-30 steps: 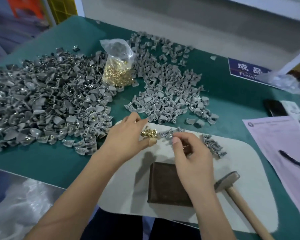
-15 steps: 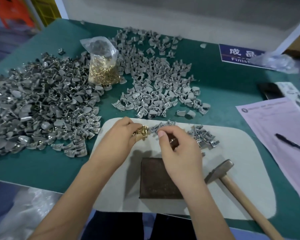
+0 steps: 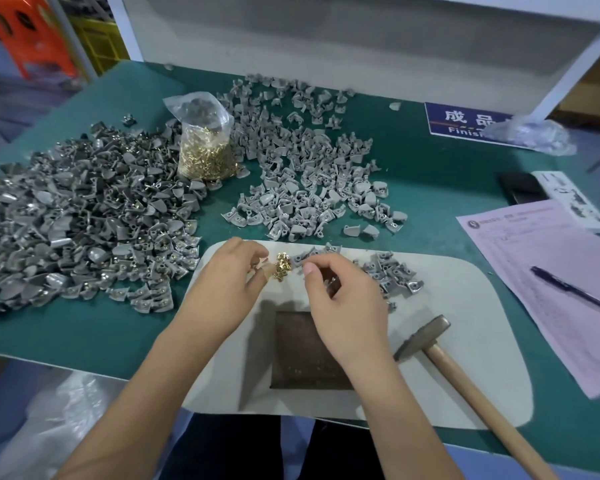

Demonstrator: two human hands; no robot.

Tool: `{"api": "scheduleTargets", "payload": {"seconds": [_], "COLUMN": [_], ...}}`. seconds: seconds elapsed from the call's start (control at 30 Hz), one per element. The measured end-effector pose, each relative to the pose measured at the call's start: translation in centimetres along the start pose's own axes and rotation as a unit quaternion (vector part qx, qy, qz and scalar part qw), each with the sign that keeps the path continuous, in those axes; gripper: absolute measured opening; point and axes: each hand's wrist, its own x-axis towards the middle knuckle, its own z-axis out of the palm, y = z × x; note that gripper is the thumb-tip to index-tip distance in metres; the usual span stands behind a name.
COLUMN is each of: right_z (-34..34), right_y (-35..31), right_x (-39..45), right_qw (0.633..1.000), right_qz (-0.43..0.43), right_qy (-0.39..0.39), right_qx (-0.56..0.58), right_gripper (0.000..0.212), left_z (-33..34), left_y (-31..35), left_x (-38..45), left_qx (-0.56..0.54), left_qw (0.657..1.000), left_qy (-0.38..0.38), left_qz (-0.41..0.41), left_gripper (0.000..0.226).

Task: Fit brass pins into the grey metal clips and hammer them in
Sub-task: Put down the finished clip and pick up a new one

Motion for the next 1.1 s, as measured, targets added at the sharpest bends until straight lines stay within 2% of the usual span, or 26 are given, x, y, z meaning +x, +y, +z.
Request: {"api": "scheduleTargets", "payload": {"seconds": [0.1, 0.23, 0.33, 0.5, 0.57, 0.67, 0.8, 1.0, 1.1], "right_z": [-0.1, -0.1, -0.1, -0.2, -0.1, -0.2, -0.4, -0.7, -0.7], "right_y": [0.0, -0.1, -0.2, -0.2, -0.2, -0.2, -0.3, -0.1, -0.1], "right_x": [-0.1, -0.2, -0.2, -0.3, -0.3, -0.3, -0.5, -0.6, -0.4], "right_qw": [1.0, 1.0, 0.999, 0.999, 1.0, 0.997, 0.995, 0.986, 0.984], "right_qz": [-0.004, -0.01, -0.012, -0.014, -0.011, -0.003, -0.034, -0.063, -0.06], "right_qy": [0.0, -0.006, -0.01, -0.017, -0.008, 0.014, -0.02, -0.013, -0.009], "right_qx": [-0.009, -0.021, -0.034, -0.035, -0.012, 0.081, 0.095, 0.155, 0.165], "right_gripper": [0.011, 0.014, 0.016, 0.016, 0.013, 0.01, 0.012, 0.014, 0.012], "left_z": [-0.3, -0.2, -0.2, -0.7, -0.8, -1.4, -1.7, -1.3, -1.2], "left_y": [-0.1, -0.9, -1.0, -0.8, -0.5, 1.2, 3.3, 4.2, 4.2], "left_x": [-0.8, -1.4, -0.9, 0.2, 0.1, -1.1, -1.8, -1.2, -0.8], "left_qx": [0.022, 0.051, 0.05, 0.033, 0.036, -0.072, -0.22, -0.296, -0.312], "left_qw": [0.999, 0.998, 0.998, 0.998, 0.999, 0.996, 0.974, 0.95, 0.943], "left_qy": [0.01, -0.013, -0.008, 0.004, 0.007, 0.05, 0.034, -0.026, -0.036], "left_qz": [-0.028, -0.038, -0.037, -0.051, -0.041, -0.008, -0.032, -0.09, -0.106], "left_gripper": [0.03, 0.04, 0.034, 0.01, 0.009, 0.008, 0.01, 0.033, 0.035]}}
